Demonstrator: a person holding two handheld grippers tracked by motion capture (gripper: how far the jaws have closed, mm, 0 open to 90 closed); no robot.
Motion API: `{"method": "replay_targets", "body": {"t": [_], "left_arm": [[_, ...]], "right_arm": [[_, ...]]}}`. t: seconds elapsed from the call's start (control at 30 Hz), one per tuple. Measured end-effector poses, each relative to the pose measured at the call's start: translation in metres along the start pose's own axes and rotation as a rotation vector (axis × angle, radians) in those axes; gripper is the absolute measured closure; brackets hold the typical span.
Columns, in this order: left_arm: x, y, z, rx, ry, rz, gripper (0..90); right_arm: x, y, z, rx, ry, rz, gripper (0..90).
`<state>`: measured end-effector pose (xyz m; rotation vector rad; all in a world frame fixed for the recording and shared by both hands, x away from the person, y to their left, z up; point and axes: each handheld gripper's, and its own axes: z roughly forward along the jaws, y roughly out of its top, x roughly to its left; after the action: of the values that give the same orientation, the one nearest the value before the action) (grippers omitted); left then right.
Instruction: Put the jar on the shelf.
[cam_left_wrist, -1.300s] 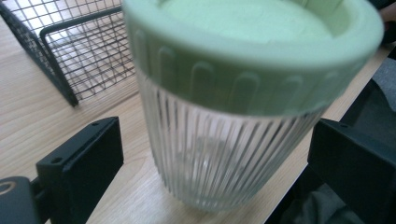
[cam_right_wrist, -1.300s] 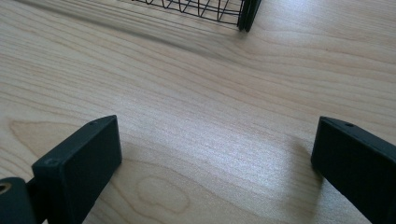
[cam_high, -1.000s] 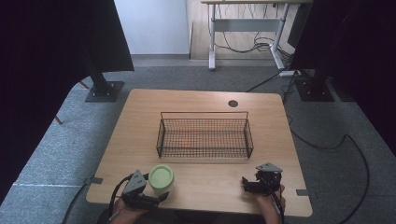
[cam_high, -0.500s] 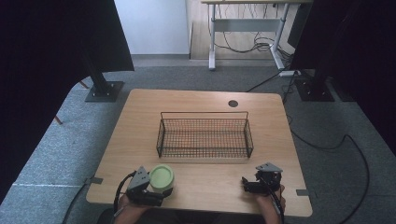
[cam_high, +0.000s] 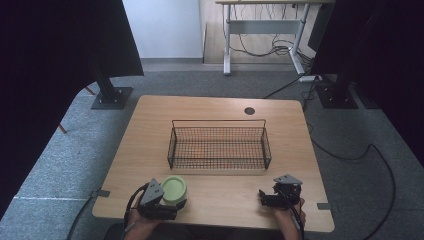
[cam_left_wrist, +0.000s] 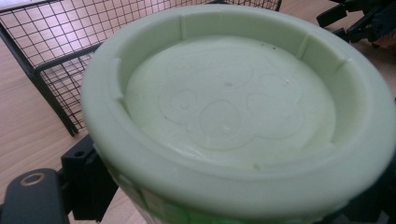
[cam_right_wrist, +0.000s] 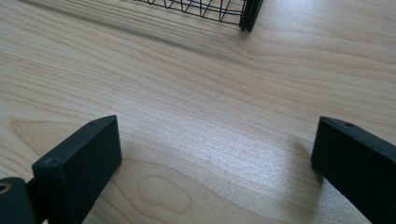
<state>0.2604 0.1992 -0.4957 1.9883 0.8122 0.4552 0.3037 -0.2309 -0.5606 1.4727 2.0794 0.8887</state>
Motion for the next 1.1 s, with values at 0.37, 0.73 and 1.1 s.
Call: {"method": "replay_targets", "body": {"t": [0.37,0.73,1.1], "left_arm": [[0.002,0.002,-0.001,0.004,0.009,-0.007,11.9],[0.002,0.013,-0.004,-0.013,0.025,0.016,11.9],[0.004,0.024,-0.004,-0.013,0.036,0.014,11.9]], "right_arm": [[0.000,0.000,0.000,0.000,0.000,0.000,1.3],[0.000,0.000,0.000,0.000,0.000,0.000,1.2],[0.000,0.000,0.000,0.000,0.000,0.000,1.2]]}}
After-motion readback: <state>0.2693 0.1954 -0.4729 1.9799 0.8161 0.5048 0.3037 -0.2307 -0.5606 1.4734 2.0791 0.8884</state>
